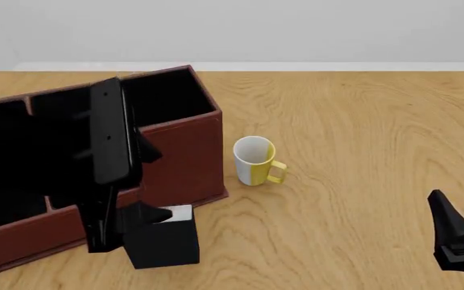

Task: Pick up the book and place it in the front compartment of the caddy.

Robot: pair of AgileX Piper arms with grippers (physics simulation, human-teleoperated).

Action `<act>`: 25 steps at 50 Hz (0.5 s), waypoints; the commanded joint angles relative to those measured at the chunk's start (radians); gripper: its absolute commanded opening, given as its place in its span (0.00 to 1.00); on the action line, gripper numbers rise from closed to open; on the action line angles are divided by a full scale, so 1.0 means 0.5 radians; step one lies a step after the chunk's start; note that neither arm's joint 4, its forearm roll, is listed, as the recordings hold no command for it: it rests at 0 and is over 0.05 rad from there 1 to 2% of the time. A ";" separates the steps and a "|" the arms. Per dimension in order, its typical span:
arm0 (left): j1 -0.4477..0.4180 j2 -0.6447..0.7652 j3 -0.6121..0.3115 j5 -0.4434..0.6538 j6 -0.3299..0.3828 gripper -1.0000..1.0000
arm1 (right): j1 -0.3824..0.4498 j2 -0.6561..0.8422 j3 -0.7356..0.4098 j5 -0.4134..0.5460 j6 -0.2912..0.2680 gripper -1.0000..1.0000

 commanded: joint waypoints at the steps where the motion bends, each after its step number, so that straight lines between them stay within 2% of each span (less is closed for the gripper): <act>1: 0.070 0.025 0.082 -0.072 0.073 1.00 | -0.004 -0.024 0.000 0.023 -0.002 1.00; 25: 0.121 0.131 0.243 -0.298 0.065 1.00 | 0.012 0.070 0.000 -0.044 -0.021 1.00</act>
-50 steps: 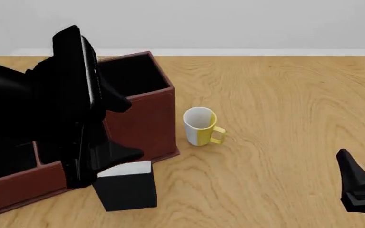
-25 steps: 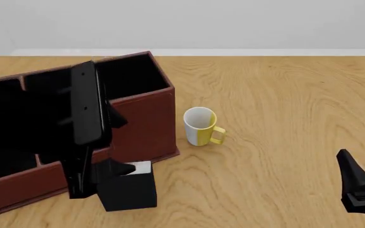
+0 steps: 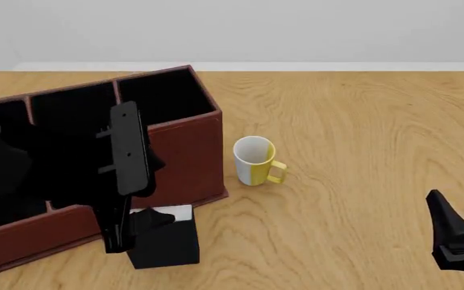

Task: Pick up the book and place it in the front compartment of the caddy.

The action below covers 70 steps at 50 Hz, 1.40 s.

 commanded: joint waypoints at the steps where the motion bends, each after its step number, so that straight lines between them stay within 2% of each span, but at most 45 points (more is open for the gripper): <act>1: 0.010 0.041 0.067 -0.097 -0.020 1.00 | 0.007 0.036 0.000 -0.028 -0.006 1.00; 13: 0.008 0.076 0.178 -0.199 -0.037 1.00 | 0.005 0.060 0.000 -0.051 -0.009 1.00; 36: 0.120 0.171 0.398 -0.430 0.083 1.00 | 0.014 0.070 0.000 -0.054 -0.031 1.00; 47: 0.206 0.210 0.466 -0.508 0.167 1.00 | 0.019 0.088 0.000 -0.064 -0.041 1.00; 53: 0.181 0.220 0.501 -0.527 0.124 1.00 | 0.022 0.102 0.000 -0.072 -0.046 1.00; 64: 0.262 0.283 0.557 -0.613 0.218 1.00 | 0.018 0.107 0.000 -0.078 -0.043 1.00; 66: 0.245 0.280 0.532 -0.595 0.164 1.00 | 0.016 0.106 0.000 -0.079 -0.042 1.00; 67: 0.241 0.245 0.502 -0.595 0.137 0.00 | 0.016 0.109 0.000 -0.083 -0.041 1.00; 68: 0.178 0.185 0.509 -0.559 0.111 0.00 | 0.016 0.105 0.000 -0.079 -0.041 1.00; 70: 0.246 0.165 0.495 -0.587 0.196 0.00 | 0.016 0.104 0.000 -0.080 -0.040 1.00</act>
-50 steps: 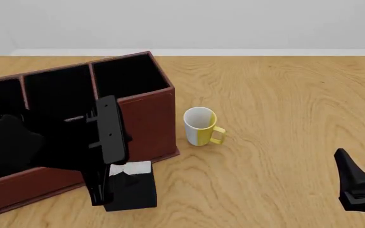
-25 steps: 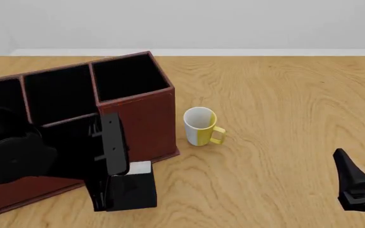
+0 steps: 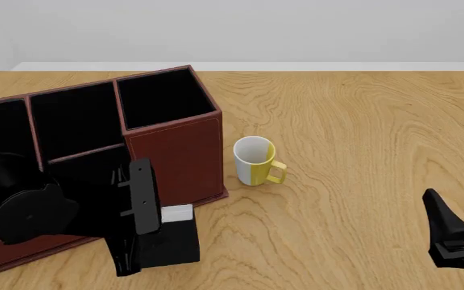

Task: Pick up the book and place it in the front compartment of the caddy.

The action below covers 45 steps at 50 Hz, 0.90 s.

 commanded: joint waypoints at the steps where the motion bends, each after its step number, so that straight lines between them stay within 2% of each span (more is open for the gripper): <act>1: 0.079 -0.045 -0.038 -0.034 0.055 0.00 | -0.004 0.000 0.000 -0.004 0.003 1.00; 2: 0.103 -0.063 -0.028 -0.047 0.115 0.00 | -0.005 -0.005 0.000 0.000 0.004 1.00; 3: 0.153 -0.102 0.013 -0.088 0.259 0.00 | -0.006 -0.002 0.000 -0.005 0.006 1.00; 8: 0.134 -0.194 -0.100 0.012 0.221 0.00 | -0.008 -0.044 0.000 0.025 0.016 1.00; 10: 0.135 -0.232 -0.106 0.025 0.246 0.00 | -0.008 -0.057 0.000 0.034 0.020 1.00; 14: 0.085 -0.288 -0.163 0.141 0.183 0.00 | -0.013 -0.103 0.000 0.069 0.030 1.00; 16: 0.082 -0.316 -0.172 0.165 0.195 0.00 | -0.016 -0.125 0.000 0.086 0.033 1.00; 17: 0.053 -0.336 -0.214 0.231 0.149 0.00 | -0.019 -0.146 -0.001 0.103 0.036 1.00; 28: 0.047 -0.463 -0.308 0.437 0.202 0.00 | -0.026 -0.255 -0.002 0.185 0.057 1.00; 41: -0.002 -0.544 -0.378 0.583 0.158 0.00 | -0.027 -0.314 -0.003 0.224 0.083 1.00; 42: 0.005 -0.828 -0.323 0.556 0.169 0.00 | -0.027 -0.318 -0.003 0.227 0.084 1.00; 43: 0.042 -0.591 -0.352 0.580 0.256 0.00 | -0.027 -0.318 -0.003 0.227 0.084 1.00; 44: 0.076 -0.645 -0.343 0.616 0.343 0.00 | -0.026 -0.317 -0.003 0.226 0.084 1.00; 45: 0.069 -0.654 -0.371 0.643 0.334 0.00 | -0.027 -0.316 -0.003 0.226 0.084 1.00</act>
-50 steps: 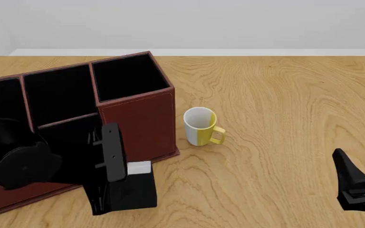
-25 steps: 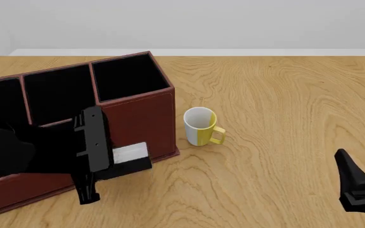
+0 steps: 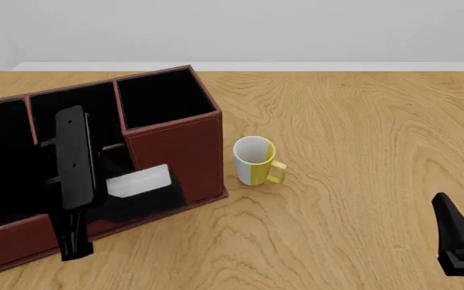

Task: Pick up the book and place it in the front compartment of the caddy.

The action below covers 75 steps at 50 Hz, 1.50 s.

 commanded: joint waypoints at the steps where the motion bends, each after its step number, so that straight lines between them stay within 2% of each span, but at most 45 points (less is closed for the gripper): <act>1: 0.056 -0.122 -0.070 0.134 0.300 0.00 | 0.000 -0.022 0.000 0.016 0.007 1.00; 5: 0.156 -0.205 -0.148 0.268 0.440 0.00 | 0.000 -0.022 0.000 0.016 0.007 1.00; 8: 0.311 -0.286 -0.168 0.335 0.645 0.00 | -0.001 -0.022 0.000 0.016 0.007 1.00; 9: 0.450 -0.287 -0.193 0.337 0.745 0.00 | 0.000 -0.022 0.000 0.016 0.007 1.00; 11: 0.558 -0.312 -0.201 0.377 0.869 0.00 | -0.001 -0.022 0.000 0.016 0.007 1.00; 13: 0.622 -0.304 -0.254 0.384 0.896 0.00 | 0.000 -0.022 0.000 0.016 0.007 1.00; 15: 0.716 -0.342 -0.262 0.413 1.004 0.00 | 0.000 -0.022 0.000 0.016 0.008 1.00; 17: 0.760 -0.336 -0.309 0.454 1.021 0.00 | -0.001 -0.022 0.000 0.016 0.007 1.00; 18: 0.797 -0.385 -0.305 0.474 1.100 0.00 | 0.000 -0.021 0.000 0.015 0.007 1.00; 21: 0.877 -0.434 -0.358 0.538 1.204 0.00 | 0.000 -0.021 0.000 0.015 0.007 1.00; 23: 0.950 -0.412 -0.445 0.544 1.235 0.00 | 0.000 -0.021 0.000 0.016 0.007 1.00; 25: 1.004 -0.417 -0.458 0.512 1.294 0.00 | 0.000 -0.021 0.000 0.015 0.007 1.00; 26: 1.001 -0.465 -0.433 0.498 1.374 0.00 | 0.000 -0.021 0.000 0.015 0.007 1.00; 28: 1.065 -0.419 -0.470 0.452 1.376 0.00 | 0.000 -0.021 0.000 0.015 0.007 1.00; 29: 1.118 -0.409 -0.449 0.396 1.434 0.00 | 0.000 -0.021 0.000 0.015 0.007 1.00; 31: 1.094 -0.385 -0.466 0.395 1.412 0.00 | 0.000 -0.022 0.000 0.016 0.007 1.00; 37: 1.186 -0.257 -0.442 0.242 1.445 0.00 | -0.001 -0.021 0.000 0.015 0.007 1.00; 40: 1.254 -0.177 -0.455 0.180 1.456 0.00 | 0.000 -0.021 0.000 0.015 0.008 1.00; 41: 1.326 -0.149 -0.425 0.140 1.502 0.00 | -0.001 -0.021 0.000 0.015 0.007 1.00; 43: 1.264 -0.118 -0.507 0.165 1.422 0.00 | 0.000 -0.022 0.000 0.016 0.007 1.00; 47: 1.297 -0.064 -0.527 0.118 1.450 0.00 | 0.000 -0.022 0.000 0.016 0.007 1.00; 48: 1.292 -0.028 -0.578 0.121 1.409 0.00 | 0.000 -0.021 0.000 0.015 0.007 1.00; 52: 1.284 0.026 -0.587 0.085 1.416 0.00 | 0.000 -0.021 0.000 0.015 0.007 1.00; 56: 1.227 0.073 -0.640 0.094 1.357 0.00 | 0.000 -0.021 0.000 0.015 0.007 1.00; 75: 1.157 0.217 -0.707 0.096 1.347 0.00 | 0.000 -0.022 0.000 0.016 0.007 1.00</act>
